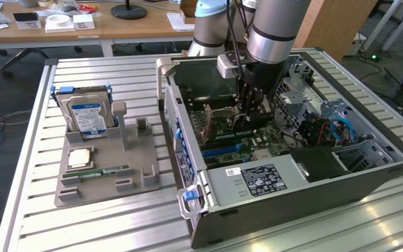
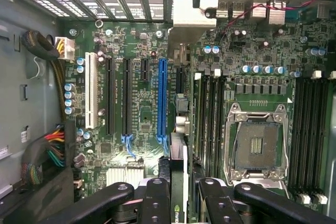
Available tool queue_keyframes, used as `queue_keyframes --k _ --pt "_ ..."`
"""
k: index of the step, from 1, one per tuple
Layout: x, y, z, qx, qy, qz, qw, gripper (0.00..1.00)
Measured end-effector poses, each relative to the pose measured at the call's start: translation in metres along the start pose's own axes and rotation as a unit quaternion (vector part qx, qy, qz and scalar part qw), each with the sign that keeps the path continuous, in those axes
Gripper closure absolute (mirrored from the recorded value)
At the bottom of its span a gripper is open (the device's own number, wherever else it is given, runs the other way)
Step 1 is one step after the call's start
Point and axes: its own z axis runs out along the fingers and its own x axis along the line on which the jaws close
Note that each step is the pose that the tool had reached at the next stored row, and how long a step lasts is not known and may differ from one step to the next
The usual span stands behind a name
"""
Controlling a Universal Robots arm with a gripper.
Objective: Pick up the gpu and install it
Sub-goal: 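Insert the gpu into the slot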
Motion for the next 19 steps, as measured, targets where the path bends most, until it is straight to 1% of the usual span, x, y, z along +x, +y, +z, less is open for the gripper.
queue_keyframes --k 11,19 --pt "0.0003 0.0001 0.0038 0.0 0.0001 0.0 1.0 0.74" --pt "0.0066 0.0011 0.0037 -0.0001 -0.0005 0.0 1.0 0.74"
